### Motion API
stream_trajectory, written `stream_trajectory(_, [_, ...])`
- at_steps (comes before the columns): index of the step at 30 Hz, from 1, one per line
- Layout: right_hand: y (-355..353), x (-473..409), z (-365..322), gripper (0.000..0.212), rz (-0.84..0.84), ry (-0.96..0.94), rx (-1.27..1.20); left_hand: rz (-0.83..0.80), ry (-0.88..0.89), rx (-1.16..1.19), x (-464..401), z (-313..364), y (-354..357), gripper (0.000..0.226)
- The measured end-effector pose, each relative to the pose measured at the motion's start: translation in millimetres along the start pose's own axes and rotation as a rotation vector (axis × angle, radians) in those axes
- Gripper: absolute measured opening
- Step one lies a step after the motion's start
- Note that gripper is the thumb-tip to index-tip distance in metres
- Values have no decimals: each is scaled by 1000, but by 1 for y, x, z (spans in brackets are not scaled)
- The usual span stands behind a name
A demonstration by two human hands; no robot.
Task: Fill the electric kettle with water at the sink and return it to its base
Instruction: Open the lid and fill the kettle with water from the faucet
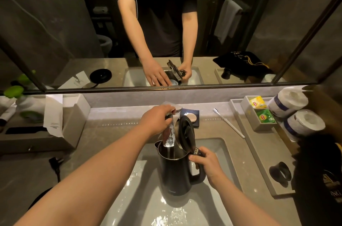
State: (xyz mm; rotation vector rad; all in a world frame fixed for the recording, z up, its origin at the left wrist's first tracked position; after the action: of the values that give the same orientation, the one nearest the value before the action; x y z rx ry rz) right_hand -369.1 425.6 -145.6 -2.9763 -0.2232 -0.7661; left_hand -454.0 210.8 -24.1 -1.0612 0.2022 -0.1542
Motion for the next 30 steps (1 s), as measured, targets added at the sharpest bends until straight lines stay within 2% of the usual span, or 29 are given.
stream_trajectory(7, [-1, -2, 2, 47, 25, 6, -10, 2, 41, 7, 3, 1, 4, 36])
stream_trajectory(16, [-1, -4, 4, 54, 37, 13, -13, 14, 35, 22, 6, -1, 8, 46])
stream_trajectory(19, [-1, -4, 5, 51, 34, 12, -11, 21, 44, 25, 7, -1, 8, 46])
stream_trajectory(25, [0, -4, 4, 31, 12, 13, -22, 24, 52, 44, 9, -1, 9, 49])
stream_trajectory(30, [0, -5, 2, 41, 9, 19, -34, 31, 48, 50, 11, -2, 10, 52])
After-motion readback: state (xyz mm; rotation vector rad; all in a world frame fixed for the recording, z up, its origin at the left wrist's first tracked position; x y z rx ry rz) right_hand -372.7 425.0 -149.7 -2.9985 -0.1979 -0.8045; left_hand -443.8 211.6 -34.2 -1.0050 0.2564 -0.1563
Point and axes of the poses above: each hand's wrist, its own x-axis away from the middle knuckle, its own y-axis out of the palm, z = x × y, the point moved 7 cm from there along -x, towards the middle knuckle, and after that the axes turned 5 degrees about y, right-handed, at the moved point
